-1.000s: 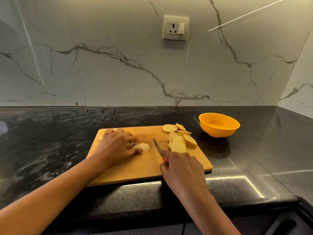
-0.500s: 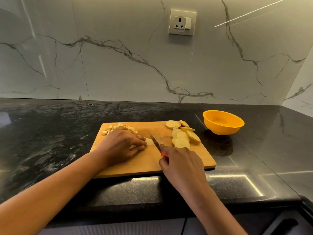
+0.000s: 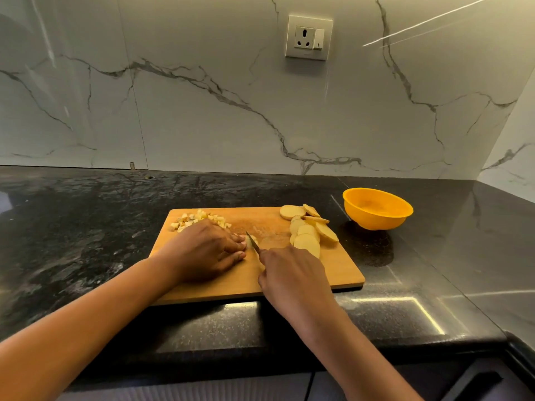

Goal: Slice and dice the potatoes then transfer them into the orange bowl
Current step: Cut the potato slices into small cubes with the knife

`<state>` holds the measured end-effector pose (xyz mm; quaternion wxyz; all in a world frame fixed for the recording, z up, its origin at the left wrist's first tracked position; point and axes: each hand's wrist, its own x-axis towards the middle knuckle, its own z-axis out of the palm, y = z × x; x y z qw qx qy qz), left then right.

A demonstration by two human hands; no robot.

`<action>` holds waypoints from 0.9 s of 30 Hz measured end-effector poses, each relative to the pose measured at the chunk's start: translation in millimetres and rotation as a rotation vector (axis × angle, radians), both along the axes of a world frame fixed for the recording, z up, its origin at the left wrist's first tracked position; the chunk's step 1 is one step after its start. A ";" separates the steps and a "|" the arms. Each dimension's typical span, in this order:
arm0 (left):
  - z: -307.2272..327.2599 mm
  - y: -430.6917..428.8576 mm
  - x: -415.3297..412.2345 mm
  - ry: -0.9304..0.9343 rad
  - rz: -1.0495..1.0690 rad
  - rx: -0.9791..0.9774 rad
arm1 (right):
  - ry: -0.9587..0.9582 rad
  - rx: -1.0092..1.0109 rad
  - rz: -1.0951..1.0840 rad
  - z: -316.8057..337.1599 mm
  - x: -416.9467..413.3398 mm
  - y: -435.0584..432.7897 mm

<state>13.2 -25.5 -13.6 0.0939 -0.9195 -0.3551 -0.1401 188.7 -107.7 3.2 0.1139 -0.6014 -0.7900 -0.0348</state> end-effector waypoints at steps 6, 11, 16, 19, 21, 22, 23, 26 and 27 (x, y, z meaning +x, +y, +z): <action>-0.2 0.4 -5.2 0.017 0.036 -0.076 | 0.004 0.015 0.028 4.2 15.3 -25.1; -5.2 -0.9 -23.2 -0.013 0.053 -0.103 | 0.119 0.034 0.018 9.2 17.6 -30.2; -1.7 -2.6 -24.8 0.060 0.039 -0.110 | 0.152 0.050 -0.010 4.0 5.8 -17.2; -2.0 -0.8 -24.7 0.040 0.026 -0.129 | 0.138 0.018 -0.012 -0.9 1.5 -8.6; -2.6 0.3 -24.7 0.033 0.015 -0.139 | 0.135 0.019 -0.009 -3.6 0.4 -6.0; -2.6 1.0 -24.4 0.036 0.011 -0.141 | 0.136 0.023 -0.008 -4.7 -0.2 -4.8; -2.8 1.5 -23.8 0.039 0.006 -0.142 | 0.136 0.028 -0.008 -5.4 -0.7 -3.8; -2.6 3.3 -23.3 0.029 0.002 -0.151 | 0.129 0.025 -0.013 -7.0 -2.7 -1.2; -2.5 3.0 -23.3 0.024 0.001 -0.153 | 0.128 0.022 -0.014 -7.3 -2.9 -0.8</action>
